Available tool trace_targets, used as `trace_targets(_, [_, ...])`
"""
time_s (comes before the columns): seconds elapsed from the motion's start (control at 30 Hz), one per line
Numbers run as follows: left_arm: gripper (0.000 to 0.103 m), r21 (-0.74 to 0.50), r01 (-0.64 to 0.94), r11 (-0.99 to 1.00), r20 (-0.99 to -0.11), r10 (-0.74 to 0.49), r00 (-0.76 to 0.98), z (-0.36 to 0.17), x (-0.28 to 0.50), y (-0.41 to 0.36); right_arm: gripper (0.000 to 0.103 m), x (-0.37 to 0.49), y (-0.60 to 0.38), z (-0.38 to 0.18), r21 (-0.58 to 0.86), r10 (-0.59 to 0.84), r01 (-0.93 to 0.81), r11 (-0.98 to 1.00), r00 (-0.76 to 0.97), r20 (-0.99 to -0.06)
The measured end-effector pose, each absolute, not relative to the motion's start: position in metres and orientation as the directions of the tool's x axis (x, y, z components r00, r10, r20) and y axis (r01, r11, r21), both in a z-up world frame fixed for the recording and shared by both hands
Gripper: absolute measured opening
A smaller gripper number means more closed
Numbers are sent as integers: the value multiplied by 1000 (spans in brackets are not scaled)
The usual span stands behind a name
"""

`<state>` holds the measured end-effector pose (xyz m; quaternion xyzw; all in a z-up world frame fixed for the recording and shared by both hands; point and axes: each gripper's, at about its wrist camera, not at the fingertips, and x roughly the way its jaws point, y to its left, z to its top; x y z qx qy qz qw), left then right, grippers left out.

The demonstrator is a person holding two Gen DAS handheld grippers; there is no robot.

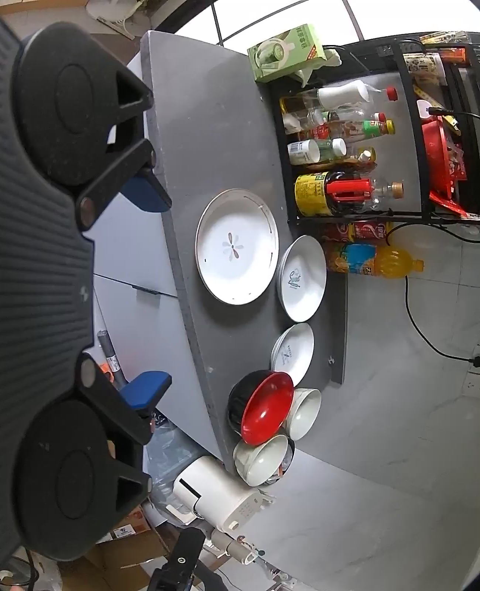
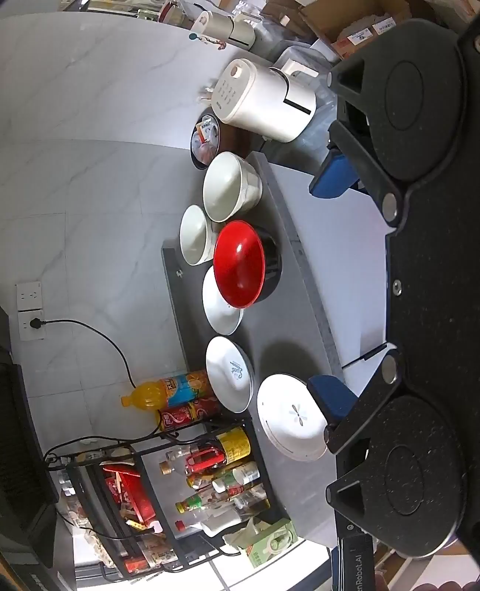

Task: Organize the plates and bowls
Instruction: 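Move both tools toward the bowls on the counter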

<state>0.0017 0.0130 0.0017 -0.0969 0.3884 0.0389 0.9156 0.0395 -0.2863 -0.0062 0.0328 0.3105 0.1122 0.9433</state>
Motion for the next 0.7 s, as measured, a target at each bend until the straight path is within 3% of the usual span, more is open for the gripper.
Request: trace_targets(0.7, [92, -112, -123, 986, -701, 9, 713, 7, 6, -17, 103, 52, -297, -6, 127, 206, -163, 978, 763, -612])
